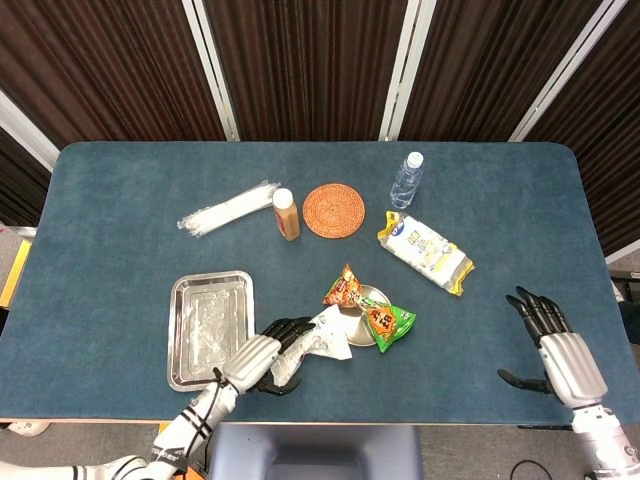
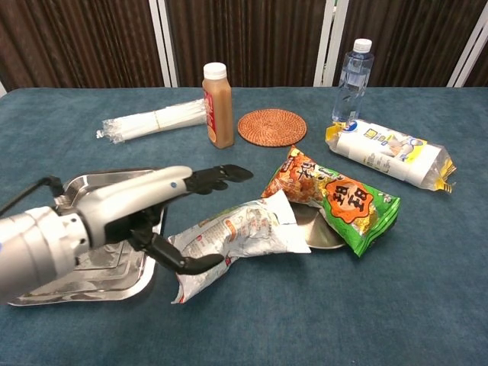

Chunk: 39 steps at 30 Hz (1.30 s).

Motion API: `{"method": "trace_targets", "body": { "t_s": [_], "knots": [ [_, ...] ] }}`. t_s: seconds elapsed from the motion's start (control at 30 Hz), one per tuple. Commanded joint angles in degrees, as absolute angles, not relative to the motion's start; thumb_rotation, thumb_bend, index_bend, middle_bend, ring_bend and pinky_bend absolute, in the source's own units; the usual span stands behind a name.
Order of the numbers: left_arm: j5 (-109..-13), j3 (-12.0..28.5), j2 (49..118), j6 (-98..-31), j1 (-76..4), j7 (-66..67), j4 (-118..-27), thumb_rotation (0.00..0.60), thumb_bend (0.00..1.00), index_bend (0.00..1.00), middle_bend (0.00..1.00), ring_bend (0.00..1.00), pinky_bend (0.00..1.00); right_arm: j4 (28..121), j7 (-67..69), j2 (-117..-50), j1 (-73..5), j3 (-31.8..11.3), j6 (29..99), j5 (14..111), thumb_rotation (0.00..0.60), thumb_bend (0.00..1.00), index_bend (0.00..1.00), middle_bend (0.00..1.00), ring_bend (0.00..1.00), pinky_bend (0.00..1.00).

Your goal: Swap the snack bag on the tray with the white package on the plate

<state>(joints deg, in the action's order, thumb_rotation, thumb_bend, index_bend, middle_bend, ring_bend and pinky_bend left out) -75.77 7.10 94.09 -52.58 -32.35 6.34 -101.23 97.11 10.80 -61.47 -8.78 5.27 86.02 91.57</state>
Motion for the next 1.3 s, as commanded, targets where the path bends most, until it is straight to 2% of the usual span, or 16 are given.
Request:
{"method": "trace_targets", "body": {
  "t_s": [0.03, 0.33, 0.43, 0.47, 0.5, 0.57, 0.6, 0.63, 0.7, 0.73, 0.83, 1.0, 1.17, 1.3],
  "knots": [
    [-71.7, 8.9, 98.7, -51.6, -34.8, 10.4, -97.0, 0.6, 0.34, 0.0, 0.0, 0.0, 0.04, 97.1, 11.3, -61.1, -8.8, 5.2, 85.4, 91.9, 0.6, 0.16, 0.0, 0.0, 0.0, 0.0],
    [-68.6, 8.9, 104.3, -53.5, -36.8, 15.2, -88.1, 0.6, 0.34, 0.0, 0.0, 0.0, 0.04, 97.2, 12.6, -60.4, -8.6, 4.8, 84.1, 92.7, 0.6, 0.16, 0.0, 0.0, 0.0, 0.0],
    [-68.3, 8.4, 104.5, -53.8, -36.8, 15.5, -87.2, 0.6, 0.34, 0.02, 0.01, 0.01, 0.1, 97.2, 12.4, -60.5, -8.5, 4.5, 83.9, 92.7, 0.6, 0.16, 0.0, 0.0, 0.0, 0.0],
    [-68.5, 8.3, 104.6, -54.3, -36.8, 15.7, -86.9, 0.6, 0.34, 0.08, 0.07, 0.04, 0.15, 97.2, 12.2, -60.5, -8.4, 4.4, 83.8, 92.6, 0.6, 0.16, 0.0, 0.0, 0.0, 0.0],
    [-68.7, 8.3, 104.9, -54.7, -36.7, 15.7, -86.7, 0.6, 0.34, 0.22, 0.16, 0.1, 0.22, 97.3, 12.0, -60.5, -8.4, 4.3, 83.7, 92.6, 0.6, 0.16, 0.0, 0.0, 0.0, 0.0],
    [-68.9, 8.2, 105.0, -55.0, -36.7, 15.7, -86.6, 0.6, 0.34, 0.4, 0.31, 0.2, 0.33, 97.3, 11.9, -60.6, -8.4, 4.3, 83.5, 92.6, 0.6, 0.16, 0.0, 0.0, 0.0, 0.0],
    [-69.0, 8.2, 105.0, -55.2, -36.7, 15.7, -86.5, 0.6, 0.34, 0.43, 0.34, 0.21, 0.35, 97.3, 11.9, -60.6, -8.4, 4.3, 83.5, 92.6, 0.6, 0.16, 0.0, 0.0, 0.0, 0.0],
    [-69.3, 8.2, 105.1, -55.5, -36.7, 15.7, -86.4, 0.6, 0.35, 0.49, 0.39, 0.26, 0.4, 97.4, 11.8, -60.6, -8.4, 4.3, 83.4, 92.6, 0.6, 0.16, 0.0, 0.0, 0.0, 0.0],
    [-70.4, 7.9, 105.2, -56.3, -36.6, 15.3, -86.0, 0.6, 0.37, 0.65, 0.56, 0.43, 0.58, 97.5, 11.6, -60.6, -8.3, 4.2, 83.2, 92.6, 0.6, 0.16, 0.0, 0.0, 0.0, 0.0],
    [-71.1, 8.2, 105.2, -57.3, -36.4, 14.7, -86.0, 0.6, 0.38, 0.67, 0.59, 0.47, 0.63, 97.5, 11.5, -60.6, -8.2, 4.1, 83.2, 92.6, 0.6, 0.16, 0.0, 0.0, 0.0, 0.0],
    [-74.3, 7.9, 104.8, -59.7, -35.8, 12.2, -86.3, 0.6, 0.4, 0.7, 0.63, 0.52, 0.69, 97.6, 10.9, -60.8, -8.2, 3.9, 82.8, 92.4, 0.6, 0.16, 0.0, 0.0, 0.0, 0.0],
    [-77.7, 7.4, 101.4, -62.1, -35.2, 11.4, -89.7, 0.6, 0.41, 0.7, 0.64, 0.53, 0.7, 97.7, 10.2, -61.0, -8.1, 3.8, 82.3, 92.7, 0.6, 0.16, 0.0, 0.0, 0.0, 0.0],
    [-79.8, 7.6, 94.2, -65.1, -33.9, 12.6, -96.1, 0.6, 0.41, 0.7, 0.63, 0.53, 0.71, 97.8, 8.9, -61.5, -7.9, 3.7, 81.9, 92.9, 0.6, 0.16, 0.0, 0.0, 0.0, 0.0],
    [-79.4, 8.1, 88.1, -66.9, -32.4, 13.4, -97.5, 0.6, 0.41, 0.7, 0.63, 0.53, 0.71, 98.1, 8.2, -61.7, -7.8, 3.9, 81.5, 93.3, 0.6, 0.16, 0.0, 0.0, 0.0, 0.0]
  ]
}}
